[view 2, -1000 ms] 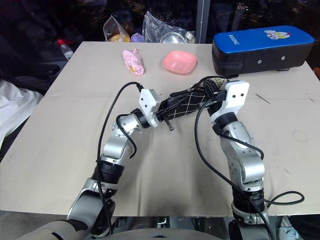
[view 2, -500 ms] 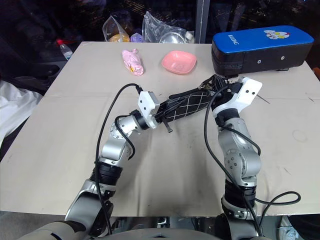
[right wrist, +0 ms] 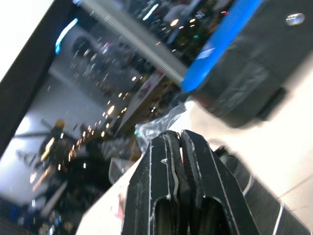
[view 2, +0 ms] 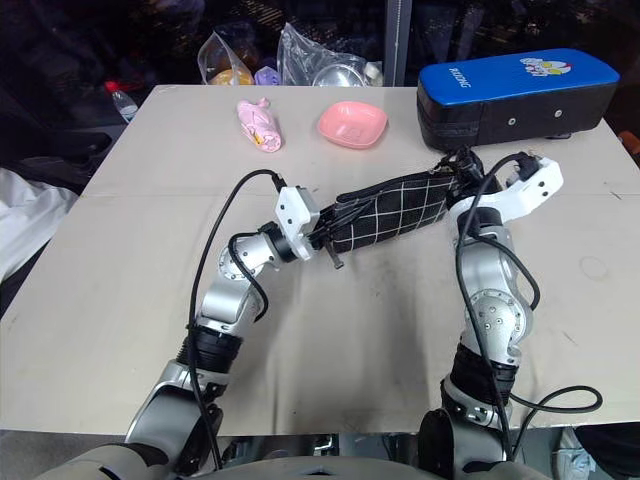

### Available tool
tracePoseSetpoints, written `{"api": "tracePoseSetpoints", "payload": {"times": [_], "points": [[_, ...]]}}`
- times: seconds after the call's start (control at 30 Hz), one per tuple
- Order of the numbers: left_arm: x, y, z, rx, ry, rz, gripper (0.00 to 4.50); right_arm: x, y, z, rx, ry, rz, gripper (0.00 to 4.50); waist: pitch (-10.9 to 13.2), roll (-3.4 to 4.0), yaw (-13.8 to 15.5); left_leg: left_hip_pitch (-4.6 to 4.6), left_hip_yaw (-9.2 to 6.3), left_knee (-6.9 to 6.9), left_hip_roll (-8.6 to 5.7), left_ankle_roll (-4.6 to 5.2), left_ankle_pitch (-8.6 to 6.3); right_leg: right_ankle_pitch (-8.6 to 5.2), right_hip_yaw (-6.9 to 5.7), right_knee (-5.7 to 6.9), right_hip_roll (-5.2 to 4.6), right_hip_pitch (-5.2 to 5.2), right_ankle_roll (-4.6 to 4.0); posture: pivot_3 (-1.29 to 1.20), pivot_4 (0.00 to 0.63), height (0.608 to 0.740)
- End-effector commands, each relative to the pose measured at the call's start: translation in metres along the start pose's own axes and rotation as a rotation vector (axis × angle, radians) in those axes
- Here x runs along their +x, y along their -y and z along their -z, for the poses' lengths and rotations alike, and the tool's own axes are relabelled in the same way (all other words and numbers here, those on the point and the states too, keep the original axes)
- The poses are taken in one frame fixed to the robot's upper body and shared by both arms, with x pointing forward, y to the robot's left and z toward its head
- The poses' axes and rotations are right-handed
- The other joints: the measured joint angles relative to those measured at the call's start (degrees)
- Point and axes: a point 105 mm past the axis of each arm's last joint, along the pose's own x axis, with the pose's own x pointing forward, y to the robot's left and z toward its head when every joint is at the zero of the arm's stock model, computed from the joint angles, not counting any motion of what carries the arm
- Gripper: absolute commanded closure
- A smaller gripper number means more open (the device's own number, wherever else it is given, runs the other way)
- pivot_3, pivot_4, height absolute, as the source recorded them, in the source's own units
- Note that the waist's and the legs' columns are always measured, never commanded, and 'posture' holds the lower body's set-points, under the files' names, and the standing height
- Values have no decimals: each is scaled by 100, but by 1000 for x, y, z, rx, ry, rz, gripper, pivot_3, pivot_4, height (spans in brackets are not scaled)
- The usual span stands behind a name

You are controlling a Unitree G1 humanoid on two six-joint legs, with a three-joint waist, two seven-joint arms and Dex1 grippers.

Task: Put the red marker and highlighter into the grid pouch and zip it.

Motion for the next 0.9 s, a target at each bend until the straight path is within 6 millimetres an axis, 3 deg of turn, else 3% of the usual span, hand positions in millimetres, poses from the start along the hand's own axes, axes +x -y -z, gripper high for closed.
{"api": "tracePoseSetpoints", "payload": {"times": [0.03,0.17,0.43,0.63,0.9], "points": [[-4,-3,-4,30,7,-6,4500,2,-4,-20,99,87,8,4431,0,0,-4,0,0,-1,1,0,0,0,-1,-1,0,0,0,0,150,737],[-7,-5,-3,43,-2,-13,4500,6,9,-26,176,120,87,4431,0,0,-7,1,3,-3,3,0,0,0,1,-1,1,-1,0,0,150,737],[-9,-8,-3,70,-5,-10,4500,4,12,-20,109,87,88,4431,0,1,-9,2,7,-6,5,0,0,0,5,-1,1,-4,0,0,150,737],[-9,-21,-12,179,18,-16,4500,3,15,-21,27,70,78,4431,0,1,-6,1,9,-6,5,0,0,0,6,-2,1,-3,0,0,150,737],[-8,-34,-20,286,34,9,4500,-9,-28,7,-286,-102,-256,4431,0,1,-16,2,13,-12,5,0,0,0,8,-6,2,-7,0,0,150,737]]}}
